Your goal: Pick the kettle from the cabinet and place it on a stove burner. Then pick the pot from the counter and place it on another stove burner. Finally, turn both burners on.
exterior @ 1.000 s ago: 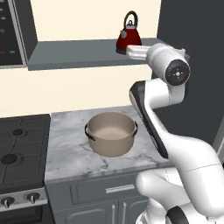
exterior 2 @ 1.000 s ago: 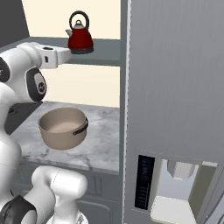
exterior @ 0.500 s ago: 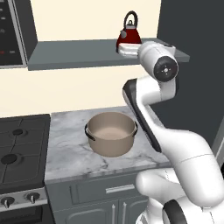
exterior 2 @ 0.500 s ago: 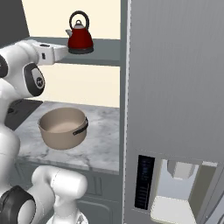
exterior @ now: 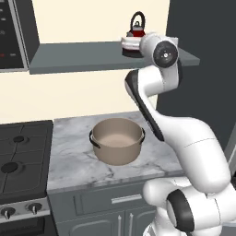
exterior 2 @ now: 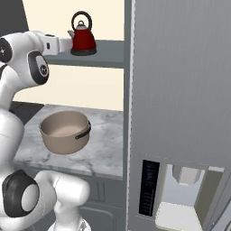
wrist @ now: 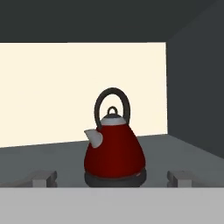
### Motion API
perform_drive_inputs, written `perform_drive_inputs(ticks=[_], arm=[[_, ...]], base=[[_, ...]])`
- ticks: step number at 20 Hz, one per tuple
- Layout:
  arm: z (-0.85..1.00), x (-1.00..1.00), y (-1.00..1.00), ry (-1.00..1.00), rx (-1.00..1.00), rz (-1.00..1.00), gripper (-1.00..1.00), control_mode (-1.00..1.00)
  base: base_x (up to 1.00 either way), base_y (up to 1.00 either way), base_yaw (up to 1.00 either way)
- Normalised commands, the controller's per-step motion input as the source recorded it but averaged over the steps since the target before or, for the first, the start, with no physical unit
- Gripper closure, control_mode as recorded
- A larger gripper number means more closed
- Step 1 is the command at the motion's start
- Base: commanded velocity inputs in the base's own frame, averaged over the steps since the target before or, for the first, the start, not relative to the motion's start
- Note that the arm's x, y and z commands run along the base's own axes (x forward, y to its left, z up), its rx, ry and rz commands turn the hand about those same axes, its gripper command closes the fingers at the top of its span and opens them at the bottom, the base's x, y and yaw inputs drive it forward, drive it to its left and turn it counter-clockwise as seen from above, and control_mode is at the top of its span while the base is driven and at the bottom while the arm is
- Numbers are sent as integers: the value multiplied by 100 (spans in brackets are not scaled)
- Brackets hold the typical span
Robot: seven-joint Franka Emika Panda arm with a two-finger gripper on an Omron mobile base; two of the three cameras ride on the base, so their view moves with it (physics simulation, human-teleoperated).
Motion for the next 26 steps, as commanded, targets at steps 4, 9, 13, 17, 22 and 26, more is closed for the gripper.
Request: perform_drive_inputs(ticks=[4, 9, 13, 17, 22, 26], arm=[[20, 29, 0, 15, 0, -1, -100, -100], [25, 17, 0, 9, 0, 0, -100, -100], [28, 20, 0, 6, 0, -1, -100, -100], [11, 14, 0, 2, 0, -1, -100, -100], [0, 23, 1, 0, 0, -3, -100, -100], [0, 29, 2, -1, 0, -6, -100, -100]], base=[[0, 0, 0], [0, 0, 0], [0, 0, 0], [0, 0, 0], [0, 0, 0], [0, 0, 0]])
